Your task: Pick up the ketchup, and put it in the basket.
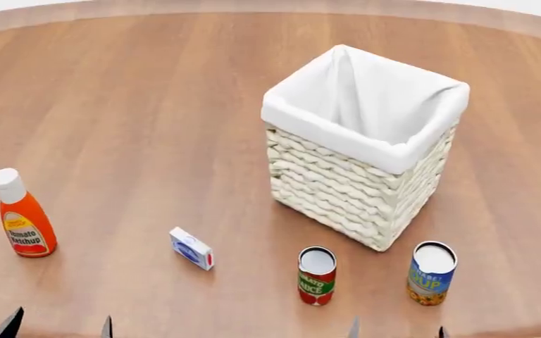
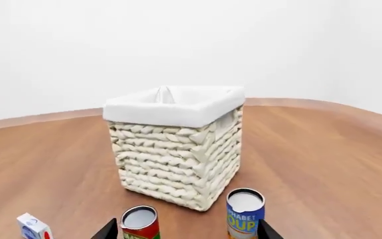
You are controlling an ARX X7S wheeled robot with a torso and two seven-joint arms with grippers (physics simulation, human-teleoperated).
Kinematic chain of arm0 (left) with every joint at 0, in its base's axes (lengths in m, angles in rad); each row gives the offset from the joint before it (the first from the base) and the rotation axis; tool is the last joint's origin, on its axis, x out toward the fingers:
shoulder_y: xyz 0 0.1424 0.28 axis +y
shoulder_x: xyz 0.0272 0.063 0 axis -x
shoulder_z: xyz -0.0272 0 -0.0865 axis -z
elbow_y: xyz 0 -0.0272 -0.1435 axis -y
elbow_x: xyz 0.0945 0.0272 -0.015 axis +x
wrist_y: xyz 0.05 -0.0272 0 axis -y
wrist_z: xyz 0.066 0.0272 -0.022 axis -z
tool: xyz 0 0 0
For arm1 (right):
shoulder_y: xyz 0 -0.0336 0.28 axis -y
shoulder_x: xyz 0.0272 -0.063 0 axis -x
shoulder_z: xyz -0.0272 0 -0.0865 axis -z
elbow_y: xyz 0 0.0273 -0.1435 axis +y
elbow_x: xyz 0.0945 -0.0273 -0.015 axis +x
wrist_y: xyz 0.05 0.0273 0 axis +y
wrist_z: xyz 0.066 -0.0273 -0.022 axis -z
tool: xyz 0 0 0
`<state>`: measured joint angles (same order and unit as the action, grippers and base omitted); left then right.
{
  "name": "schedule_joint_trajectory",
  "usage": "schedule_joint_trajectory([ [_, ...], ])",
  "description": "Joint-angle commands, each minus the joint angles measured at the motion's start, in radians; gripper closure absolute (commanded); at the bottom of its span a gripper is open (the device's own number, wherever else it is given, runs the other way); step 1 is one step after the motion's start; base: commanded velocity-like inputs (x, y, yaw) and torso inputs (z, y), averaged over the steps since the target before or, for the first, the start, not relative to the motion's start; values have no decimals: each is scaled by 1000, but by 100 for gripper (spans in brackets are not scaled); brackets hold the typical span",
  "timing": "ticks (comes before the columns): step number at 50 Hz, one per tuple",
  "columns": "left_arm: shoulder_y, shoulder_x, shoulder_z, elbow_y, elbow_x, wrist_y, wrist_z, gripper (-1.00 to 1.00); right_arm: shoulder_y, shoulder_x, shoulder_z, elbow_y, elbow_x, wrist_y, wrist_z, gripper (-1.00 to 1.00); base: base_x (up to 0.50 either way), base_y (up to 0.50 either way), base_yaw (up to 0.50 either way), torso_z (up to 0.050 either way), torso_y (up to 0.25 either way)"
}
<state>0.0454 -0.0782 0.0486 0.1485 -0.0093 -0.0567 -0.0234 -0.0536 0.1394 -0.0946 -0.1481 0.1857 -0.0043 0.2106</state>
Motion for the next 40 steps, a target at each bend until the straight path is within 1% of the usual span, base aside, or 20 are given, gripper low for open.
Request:
schedule_joint_trajectory([
  [1, 95, -6, 4, 281, 62, -144, -24, -100, -111, 50, 66, -245, 52, 41, 38, -100, 0, 500, 0, 0, 0],
  [3, 122, -11, 3, 357, 68, -174, -31, -100, -140, 60, 67, -289, 56, 44, 38, -100, 0, 500, 0, 0, 0],
  [7, 141, -13, 20, 410, 77, -198, -38, -100, -145, 65, 66, -307, 61, 47, 40, -100, 0, 500, 0, 0, 0],
  [12, 131, -23, 56, 418, 97, -210, -37, -100, -128, 69, 53, -312, 55, 65, 44, -100, 0, 500, 0, 0, 0],
  [23, 100, -34, 55, 384, 82, -232, -58, -100, -129, 82, 42, -352, 46, 84, 58, -100, 0, 500, 0, 0, 0],
  [34, 98, -49, 53, 424, 61, -262, -65, -100, -118, 85, 13, -363, 14, 99, 74, -100, 0, 500, 0, 0, 0],
  [36, 82, -52, 46, 464, 58, -300, -66, -100, -86, 91, 18, -385, 35, 165, 83, -100, 0, 250, 0, 0, 0],
  [37, 72, -57, 47, 483, 64, -321, -66, -100, -68, 101, 12, -397, 13, 213, 99, -100, 0, 0, 0, 0, 0],
  [38, 58, -60, 46, 506, 76, -351, -72, -100, -55, 110, 1, -403, -13, 231, 106, -100, 0, 0, 0, 0, 0],
  [40, 26, -61, 12, 570, 50, -398, -67, -100, -27, 119, -10, -410, -30, 249, 107, -100, 0, 0, 0, 0, 0],
])
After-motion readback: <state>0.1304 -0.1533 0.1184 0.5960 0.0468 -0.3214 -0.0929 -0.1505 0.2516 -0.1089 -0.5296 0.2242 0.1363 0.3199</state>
